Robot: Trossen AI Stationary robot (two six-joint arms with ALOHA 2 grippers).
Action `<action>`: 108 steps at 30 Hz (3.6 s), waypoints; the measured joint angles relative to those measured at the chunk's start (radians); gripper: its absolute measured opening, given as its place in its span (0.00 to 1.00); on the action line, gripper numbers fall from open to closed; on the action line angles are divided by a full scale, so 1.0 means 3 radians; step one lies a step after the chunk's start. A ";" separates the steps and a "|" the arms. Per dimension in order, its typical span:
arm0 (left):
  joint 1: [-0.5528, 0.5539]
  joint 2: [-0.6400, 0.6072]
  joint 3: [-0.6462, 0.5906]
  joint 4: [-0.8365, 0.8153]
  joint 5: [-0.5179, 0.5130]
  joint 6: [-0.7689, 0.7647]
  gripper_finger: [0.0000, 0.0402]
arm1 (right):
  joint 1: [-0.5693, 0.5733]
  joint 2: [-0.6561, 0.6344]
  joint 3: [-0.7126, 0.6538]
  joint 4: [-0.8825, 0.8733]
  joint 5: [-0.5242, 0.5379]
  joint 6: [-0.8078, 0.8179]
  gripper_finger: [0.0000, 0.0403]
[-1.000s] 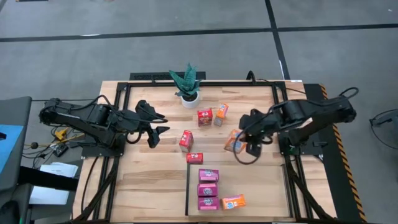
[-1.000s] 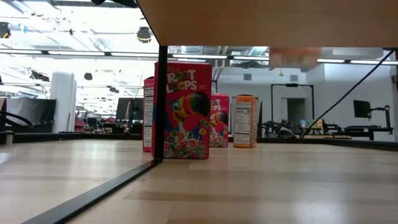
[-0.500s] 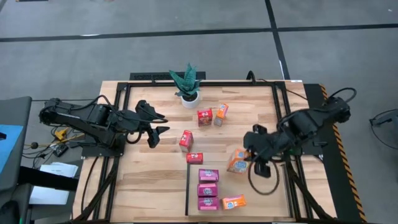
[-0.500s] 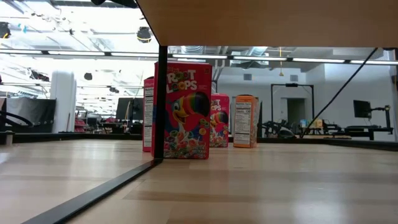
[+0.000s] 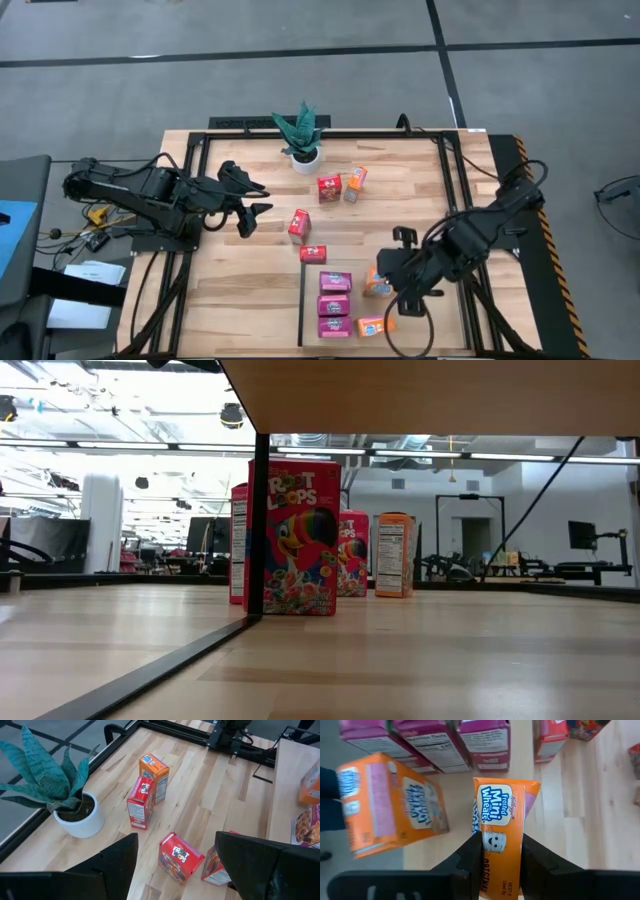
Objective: Stack cereal on shelf
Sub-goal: Put the orange cereal box on the table, then put the orange cereal box on the shelf
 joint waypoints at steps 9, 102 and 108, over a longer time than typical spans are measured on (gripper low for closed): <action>0.0000 0.0000 0.0000 -0.0007 0.0003 0.0015 0.64 | 0.0056 0.0112 0.0003 -0.0008 0.0023 -0.0035 0.31; -0.0001 0.0000 0.0000 -0.0025 0.0026 -0.0053 0.64 | -0.0242 -0.0425 -0.0985 0.0348 -0.0052 -0.0635 0.02; -0.0001 0.0000 0.0000 -0.0024 0.0029 -0.0065 0.64 | -0.0404 -0.0551 -0.1232 0.0693 -0.0306 -0.0631 0.07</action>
